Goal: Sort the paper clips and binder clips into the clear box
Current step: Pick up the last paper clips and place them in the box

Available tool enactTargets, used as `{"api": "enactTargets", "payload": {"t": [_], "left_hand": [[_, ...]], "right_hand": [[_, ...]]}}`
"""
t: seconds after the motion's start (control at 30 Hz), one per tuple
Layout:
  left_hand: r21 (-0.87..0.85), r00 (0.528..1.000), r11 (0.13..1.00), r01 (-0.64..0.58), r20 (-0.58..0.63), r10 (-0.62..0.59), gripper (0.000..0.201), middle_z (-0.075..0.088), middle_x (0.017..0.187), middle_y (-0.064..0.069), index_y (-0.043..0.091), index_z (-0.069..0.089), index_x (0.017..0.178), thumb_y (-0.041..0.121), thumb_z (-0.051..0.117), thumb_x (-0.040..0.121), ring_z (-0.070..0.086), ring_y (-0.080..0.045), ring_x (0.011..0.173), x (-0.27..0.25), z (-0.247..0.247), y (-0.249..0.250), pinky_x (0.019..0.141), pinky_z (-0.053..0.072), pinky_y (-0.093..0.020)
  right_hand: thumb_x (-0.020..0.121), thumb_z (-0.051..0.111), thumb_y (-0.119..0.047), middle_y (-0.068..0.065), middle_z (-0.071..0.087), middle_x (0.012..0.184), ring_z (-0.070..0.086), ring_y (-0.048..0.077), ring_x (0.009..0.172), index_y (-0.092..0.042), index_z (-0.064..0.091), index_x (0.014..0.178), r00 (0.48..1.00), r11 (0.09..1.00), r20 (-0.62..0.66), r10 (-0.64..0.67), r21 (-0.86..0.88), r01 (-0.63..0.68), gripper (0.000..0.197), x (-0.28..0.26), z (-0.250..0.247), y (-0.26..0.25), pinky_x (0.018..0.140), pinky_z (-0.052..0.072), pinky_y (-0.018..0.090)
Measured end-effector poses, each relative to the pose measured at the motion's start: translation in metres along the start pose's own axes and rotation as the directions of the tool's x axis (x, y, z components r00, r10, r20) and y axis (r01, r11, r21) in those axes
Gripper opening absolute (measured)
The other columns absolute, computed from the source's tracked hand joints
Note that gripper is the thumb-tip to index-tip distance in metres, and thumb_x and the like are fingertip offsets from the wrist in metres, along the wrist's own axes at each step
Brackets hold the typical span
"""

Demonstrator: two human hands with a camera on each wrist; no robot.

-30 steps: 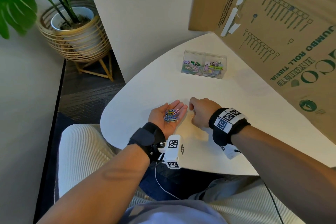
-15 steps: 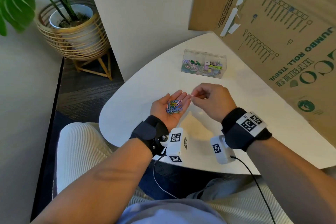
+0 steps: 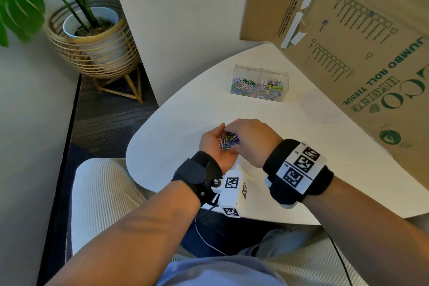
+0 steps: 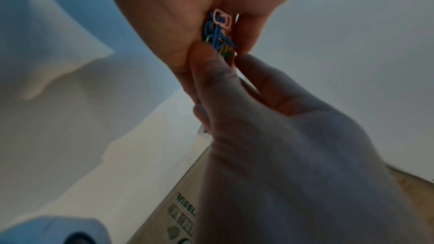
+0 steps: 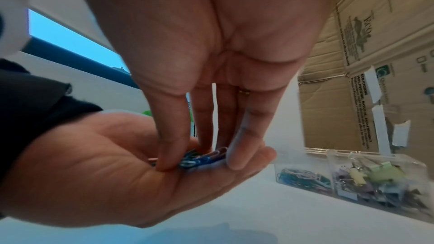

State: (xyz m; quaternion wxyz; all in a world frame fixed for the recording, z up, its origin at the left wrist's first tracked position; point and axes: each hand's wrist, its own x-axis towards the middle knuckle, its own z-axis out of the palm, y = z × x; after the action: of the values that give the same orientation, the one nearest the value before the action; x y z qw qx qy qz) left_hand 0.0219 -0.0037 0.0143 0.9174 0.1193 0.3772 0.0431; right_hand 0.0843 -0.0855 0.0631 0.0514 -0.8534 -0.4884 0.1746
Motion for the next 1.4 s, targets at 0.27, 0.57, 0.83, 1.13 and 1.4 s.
{"api": "enactTargets", "payload": {"t": [0.27, 0.57, 0.83, 1.13, 1.4], "left_hand": [[-0.031, 0.991, 0.998, -0.061, 0.116, 0.064, 0.047, 0.07, 0.074, -0.018, -0.003, 0.067, 0.084, 0.026, 0.035, 0.102, 0.066, -0.03, 0.078, 0.002, 0.017, 0.013, 0.076, 0.048, -0.039], [0.009, 0.973, 1.0, -0.013, 0.229, 0.011, 0.055, 0.042, 0.145, -0.022, -0.002, 0.037, 0.142, 0.031, 0.024, 0.101, 0.051, -0.033, 0.115, 0.01, 0.016, 0.012, 0.077, 0.057, -0.035], [-0.069, 0.98, 0.996, -0.06, 0.185, 0.072, 0.041, 0.07, 0.1, -0.023, -0.007, 0.06, 0.109, 0.023, 0.032, 0.102, 0.071, -0.036, 0.084, 0.019, 0.016, 0.024, 0.077, 0.056, -0.047], [-0.057, 0.975, 0.997, -0.052, 0.214, 0.063, 0.039, 0.068, 0.108, -0.024, -0.006, 0.061, 0.11, 0.022, 0.036, 0.101, 0.07, -0.035, 0.09, 0.018, 0.015, 0.031, 0.084, 0.055, -0.046], [-0.071, 0.985, 0.994, -0.086, 0.147, 0.095, 0.035, 0.069, 0.104, -0.02, -0.004, 0.062, 0.106, 0.021, 0.038, 0.1, 0.066, -0.033, 0.096, 0.025, 0.008, 0.031, 0.088, 0.053, -0.042]], "right_hand": [[0.088, 0.064, -0.02, 0.001, 0.07, 0.107, 0.061, 0.022, 0.098, -0.023, 0.071, 0.106, 0.985, 0.989, -0.158, 0.062, 0.145, -0.039, 0.019, 0.008, -0.023, 0.004, 0.084, 0.047, 0.031], [0.078, 0.077, -0.003, 0.007, 0.075, 0.076, 0.073, 0.024, 0.067, -0.022, 0.073, 0.073, 0.964, 0.635, -0.086, 0.251, 0.766, -0.097, 0.021, 0.001, -0.029, 0.026, 0.076, 0.059, 0.033], [0.077, 0.075, 0.005, 0.016, 0.071, 0.082, 0.066, 0.023, 0.071, -0.001, 0.071, 0.087, 0.899, 0.322, -0.132, 0.417, 0.947, -0.01, 0.013, 0.03, -0.054, 0.048, 0.074, 0.06, 0.026], [0.076, 0.08, -0.017, 0.006, 0.075, 0.086, 0.067, 0.018, 0.074, -0.02, 0.076, 0.083, 0.771, 0.594, -0.226, 0.595, 0.77, -0.233, 0.008, 0.116, -0.07, 0.093, 0.086, 0.058, 0.04], [0.087, 0.068, -0.033, -0.006, 0.068, 0.09, 0.064, 0.012, 0.085, -0.019, 0.07, 0.099, 0.949, 0.881, -0.214, 0.231, 0.461, -0.11, 0.018, 0.061, -0.057, 0.028, 0.067, 0.046, 0.017]]}}
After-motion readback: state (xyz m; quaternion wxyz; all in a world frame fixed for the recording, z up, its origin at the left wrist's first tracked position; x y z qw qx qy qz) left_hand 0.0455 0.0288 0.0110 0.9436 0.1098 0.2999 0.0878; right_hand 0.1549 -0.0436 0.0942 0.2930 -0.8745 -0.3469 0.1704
